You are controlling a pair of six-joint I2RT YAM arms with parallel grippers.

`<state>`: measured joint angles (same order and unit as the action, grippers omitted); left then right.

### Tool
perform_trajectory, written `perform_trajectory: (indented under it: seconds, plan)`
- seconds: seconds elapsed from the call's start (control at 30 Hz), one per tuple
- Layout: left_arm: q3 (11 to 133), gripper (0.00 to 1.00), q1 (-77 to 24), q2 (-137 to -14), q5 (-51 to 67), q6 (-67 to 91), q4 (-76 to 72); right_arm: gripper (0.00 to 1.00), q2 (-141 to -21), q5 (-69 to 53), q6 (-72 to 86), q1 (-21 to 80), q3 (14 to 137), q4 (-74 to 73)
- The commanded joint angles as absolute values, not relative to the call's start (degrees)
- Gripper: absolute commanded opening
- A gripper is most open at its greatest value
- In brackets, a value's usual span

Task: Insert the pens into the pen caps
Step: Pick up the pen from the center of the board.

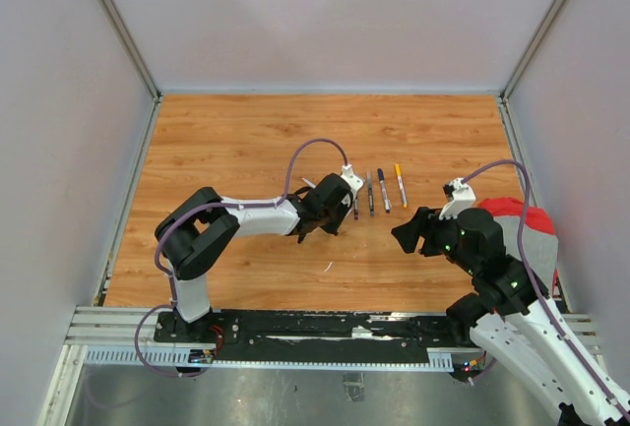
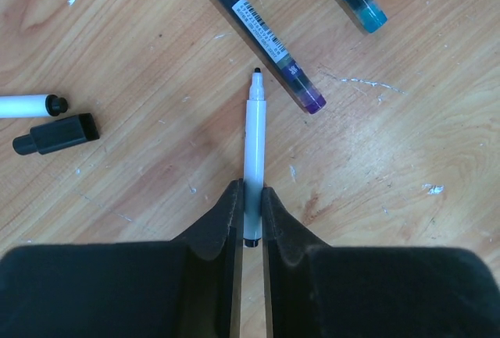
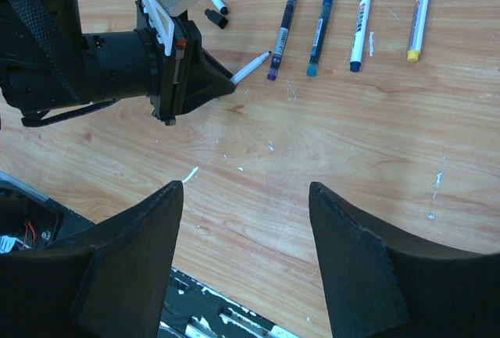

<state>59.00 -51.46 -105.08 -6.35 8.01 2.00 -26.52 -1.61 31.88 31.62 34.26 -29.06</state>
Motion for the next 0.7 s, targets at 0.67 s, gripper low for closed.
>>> perform_trajectory:
  seconds: [0.67]
  plan:
    - [47.55,0.01,-51.42,-89.77,-7.65,13.27,-3.67,0.69,-27.97,-3.44,42.25,31.08,30.02,-18.91]
